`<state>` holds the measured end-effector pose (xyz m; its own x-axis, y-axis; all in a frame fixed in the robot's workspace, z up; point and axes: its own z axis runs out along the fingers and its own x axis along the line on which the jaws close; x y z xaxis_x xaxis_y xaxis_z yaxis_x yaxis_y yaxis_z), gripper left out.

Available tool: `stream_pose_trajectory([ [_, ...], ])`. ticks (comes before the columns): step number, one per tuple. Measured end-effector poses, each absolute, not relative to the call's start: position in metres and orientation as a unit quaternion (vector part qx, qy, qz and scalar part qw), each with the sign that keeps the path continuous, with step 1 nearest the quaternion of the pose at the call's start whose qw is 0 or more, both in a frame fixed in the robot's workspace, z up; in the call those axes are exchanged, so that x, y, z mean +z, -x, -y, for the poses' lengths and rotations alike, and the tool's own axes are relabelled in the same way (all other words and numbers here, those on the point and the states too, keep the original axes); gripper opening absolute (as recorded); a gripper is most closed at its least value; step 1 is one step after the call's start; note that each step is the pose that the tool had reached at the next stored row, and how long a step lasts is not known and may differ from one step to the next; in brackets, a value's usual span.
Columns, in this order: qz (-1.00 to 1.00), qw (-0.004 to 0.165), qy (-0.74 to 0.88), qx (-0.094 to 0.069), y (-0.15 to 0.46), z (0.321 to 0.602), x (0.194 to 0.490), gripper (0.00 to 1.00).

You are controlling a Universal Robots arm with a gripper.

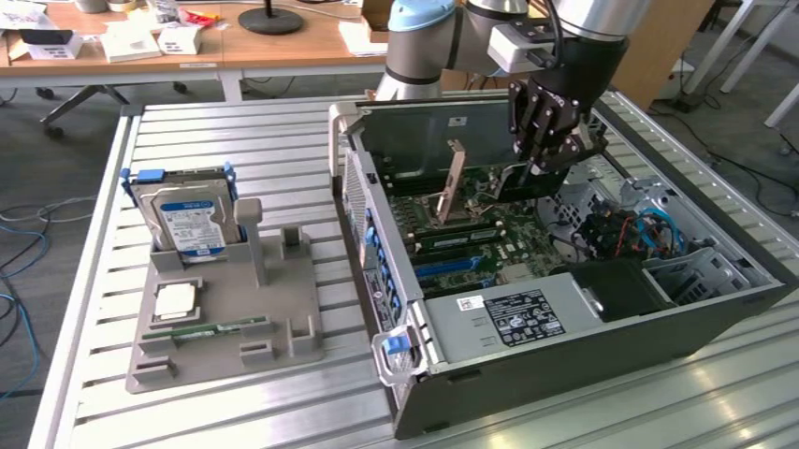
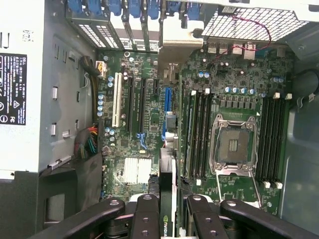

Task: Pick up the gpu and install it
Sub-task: 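Insert the gpu into the slot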

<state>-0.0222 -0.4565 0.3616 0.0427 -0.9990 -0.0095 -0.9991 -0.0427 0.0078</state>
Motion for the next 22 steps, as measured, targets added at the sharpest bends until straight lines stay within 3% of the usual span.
stream_pose_trajectory([
  [22, -0.692, 0.001, 0.722, 0.006, 0.0222, 0.4565, 0.3519, 0.26],
])
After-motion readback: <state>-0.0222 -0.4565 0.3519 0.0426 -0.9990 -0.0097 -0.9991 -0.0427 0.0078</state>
